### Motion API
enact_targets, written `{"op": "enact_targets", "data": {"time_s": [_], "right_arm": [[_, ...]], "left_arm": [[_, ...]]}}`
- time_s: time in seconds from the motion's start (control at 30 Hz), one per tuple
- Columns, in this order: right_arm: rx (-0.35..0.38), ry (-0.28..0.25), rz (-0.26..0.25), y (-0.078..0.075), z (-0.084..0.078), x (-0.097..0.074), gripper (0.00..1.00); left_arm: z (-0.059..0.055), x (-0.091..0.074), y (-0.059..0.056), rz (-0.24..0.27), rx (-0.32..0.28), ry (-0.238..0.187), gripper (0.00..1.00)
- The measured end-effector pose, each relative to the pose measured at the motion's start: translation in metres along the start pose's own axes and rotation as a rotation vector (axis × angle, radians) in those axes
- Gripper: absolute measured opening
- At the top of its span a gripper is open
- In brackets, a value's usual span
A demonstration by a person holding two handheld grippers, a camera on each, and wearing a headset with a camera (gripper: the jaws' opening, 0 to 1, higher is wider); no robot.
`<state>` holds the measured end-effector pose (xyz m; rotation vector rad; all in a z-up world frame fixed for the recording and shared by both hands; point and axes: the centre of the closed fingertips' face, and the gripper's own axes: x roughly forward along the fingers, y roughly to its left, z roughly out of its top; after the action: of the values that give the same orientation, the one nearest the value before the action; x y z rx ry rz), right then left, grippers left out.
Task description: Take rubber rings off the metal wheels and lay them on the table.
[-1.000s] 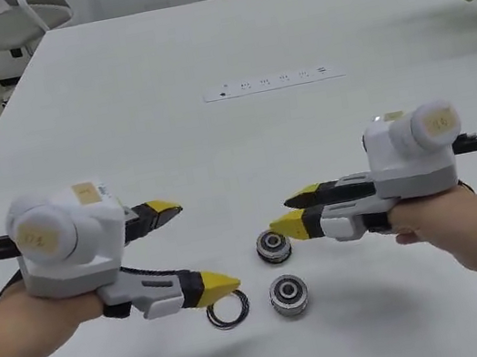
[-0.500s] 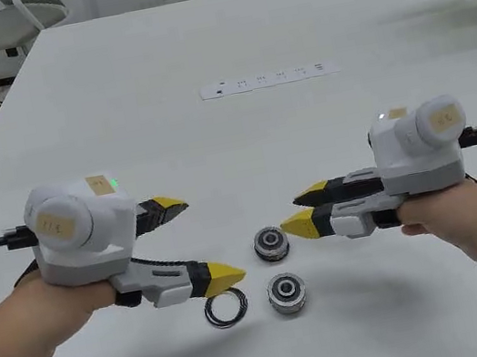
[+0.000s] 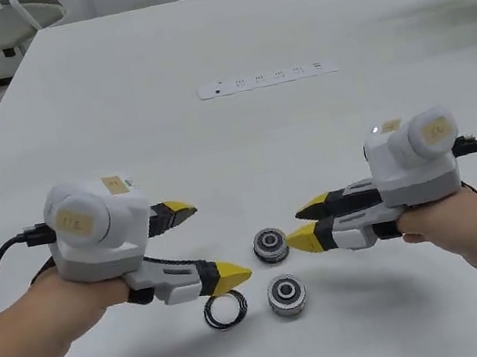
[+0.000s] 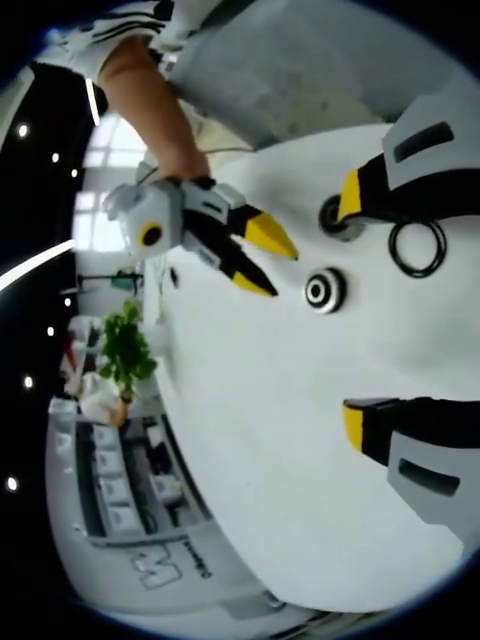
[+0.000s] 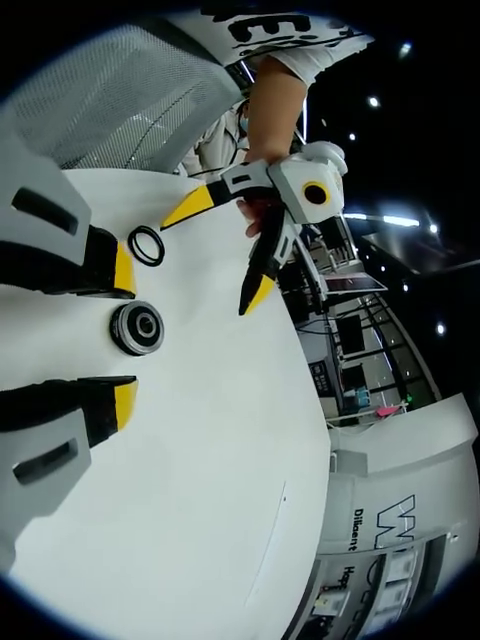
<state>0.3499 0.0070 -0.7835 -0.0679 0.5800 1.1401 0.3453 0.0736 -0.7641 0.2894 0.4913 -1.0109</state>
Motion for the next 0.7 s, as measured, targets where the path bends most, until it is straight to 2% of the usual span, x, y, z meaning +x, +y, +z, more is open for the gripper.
{"op": "enact_targets", "data": {"time_s": [0.3,0.7], "right_arm": [[-0.006,0.024,0.004,-0.001,-0.007,0.002,0.27],[-0.032,0.06,0.02,0.0,-0.02,0.012,0.24]], "left_arm": [[-0.003,0.009,-0.001,-0.019,-0.007,0.012,0.69],[0.002,0.019,-0.004,-0.029,-0.029,0.002,0.63]]}}
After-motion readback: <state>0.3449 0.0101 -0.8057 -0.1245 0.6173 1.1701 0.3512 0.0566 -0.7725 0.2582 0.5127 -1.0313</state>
